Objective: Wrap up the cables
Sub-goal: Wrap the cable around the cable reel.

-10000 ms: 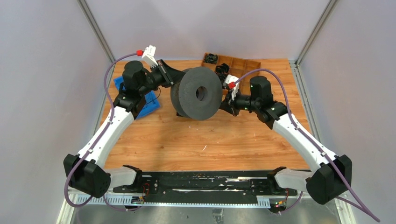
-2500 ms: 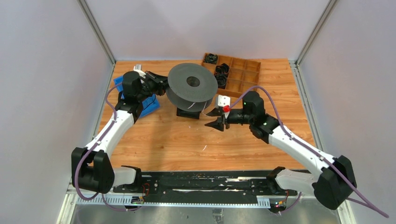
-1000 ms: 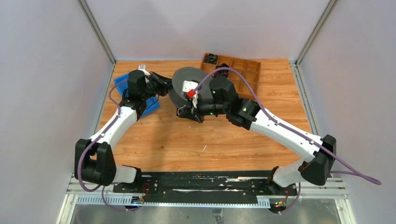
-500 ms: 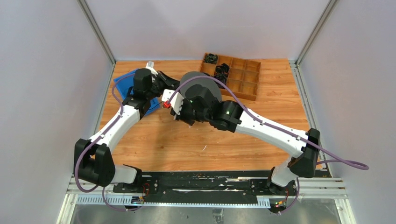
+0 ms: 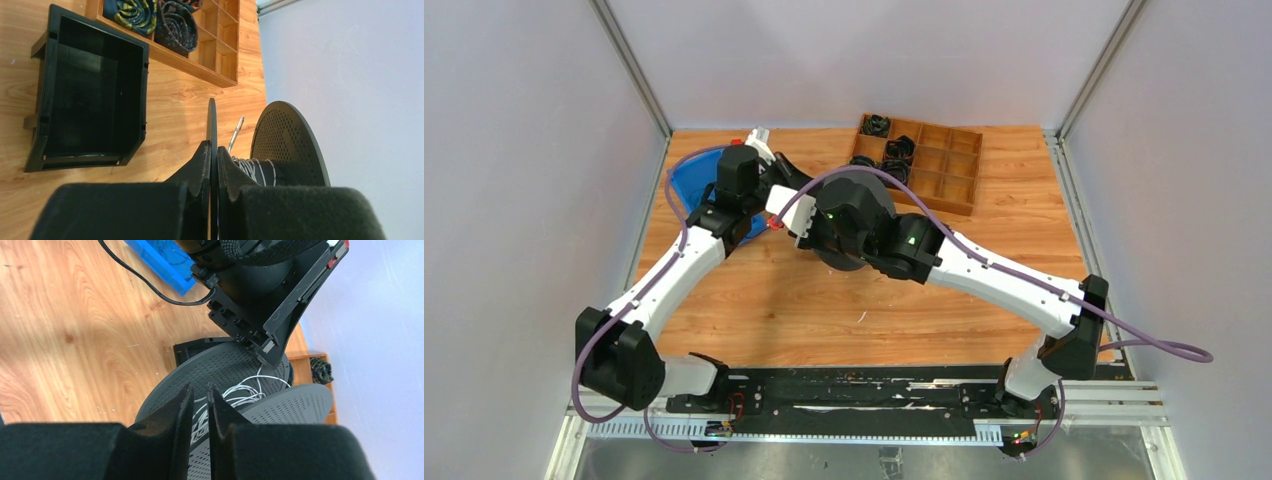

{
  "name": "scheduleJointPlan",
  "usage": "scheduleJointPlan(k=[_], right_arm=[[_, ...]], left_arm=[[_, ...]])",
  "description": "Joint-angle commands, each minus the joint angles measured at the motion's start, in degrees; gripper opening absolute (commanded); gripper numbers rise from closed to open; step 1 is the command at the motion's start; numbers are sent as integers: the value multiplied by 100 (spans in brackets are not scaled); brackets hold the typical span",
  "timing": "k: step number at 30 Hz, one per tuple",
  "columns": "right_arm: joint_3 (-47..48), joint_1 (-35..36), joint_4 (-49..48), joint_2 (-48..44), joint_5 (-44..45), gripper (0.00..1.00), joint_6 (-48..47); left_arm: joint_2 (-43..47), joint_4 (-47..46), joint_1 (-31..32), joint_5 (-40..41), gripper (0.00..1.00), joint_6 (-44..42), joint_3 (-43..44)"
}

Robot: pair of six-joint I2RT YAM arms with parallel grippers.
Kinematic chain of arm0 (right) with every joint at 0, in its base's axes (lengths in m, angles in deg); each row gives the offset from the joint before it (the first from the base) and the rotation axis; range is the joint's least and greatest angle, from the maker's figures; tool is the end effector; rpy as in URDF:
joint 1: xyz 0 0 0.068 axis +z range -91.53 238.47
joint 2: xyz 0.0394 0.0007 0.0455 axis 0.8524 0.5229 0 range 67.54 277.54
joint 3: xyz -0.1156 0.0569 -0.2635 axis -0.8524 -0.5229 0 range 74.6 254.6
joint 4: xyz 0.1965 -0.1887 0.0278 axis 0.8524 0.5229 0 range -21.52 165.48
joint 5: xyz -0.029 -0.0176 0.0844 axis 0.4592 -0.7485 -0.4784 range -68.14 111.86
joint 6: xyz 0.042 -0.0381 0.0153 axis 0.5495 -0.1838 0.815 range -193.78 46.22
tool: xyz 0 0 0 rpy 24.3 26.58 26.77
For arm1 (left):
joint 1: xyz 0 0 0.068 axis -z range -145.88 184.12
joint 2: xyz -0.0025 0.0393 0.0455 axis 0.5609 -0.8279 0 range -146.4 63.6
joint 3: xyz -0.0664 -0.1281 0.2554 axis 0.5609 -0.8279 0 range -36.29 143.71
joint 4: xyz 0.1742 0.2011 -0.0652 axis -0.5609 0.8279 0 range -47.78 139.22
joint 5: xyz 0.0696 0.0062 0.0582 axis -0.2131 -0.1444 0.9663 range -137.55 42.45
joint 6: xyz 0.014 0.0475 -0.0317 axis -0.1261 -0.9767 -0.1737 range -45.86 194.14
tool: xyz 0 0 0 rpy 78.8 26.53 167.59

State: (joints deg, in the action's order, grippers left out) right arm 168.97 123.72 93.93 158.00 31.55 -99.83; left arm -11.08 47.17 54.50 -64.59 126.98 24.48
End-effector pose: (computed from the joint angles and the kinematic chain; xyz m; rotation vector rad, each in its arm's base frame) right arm 0.1671 0.3455 0.4335 -1.3149 1.4428 0.2893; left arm 0.2941 -0.1226 0.3476 -0.3610 2.0243 -1.1177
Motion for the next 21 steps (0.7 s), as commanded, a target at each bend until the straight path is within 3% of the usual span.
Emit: scheduleJointPlan(k=[1, 13, 18, 21], right_arm=[[188, 93, 182, 125, 602, 16, -496], [145, 10, -5, -201, 1079, 13, -969], [5, -114, 132, -564, 495, 18, -751], [-106, -398, 412, -876, -506, 28, -552]], left_arm=[[259, 17, 140, 93, 0, -395, 392], [391, 135, 357, 169, 0, -1067, 508], [399, 257, 352, 324, 0, -1178, 587], [377, 350, 287, 466, 0, -989, 570]])
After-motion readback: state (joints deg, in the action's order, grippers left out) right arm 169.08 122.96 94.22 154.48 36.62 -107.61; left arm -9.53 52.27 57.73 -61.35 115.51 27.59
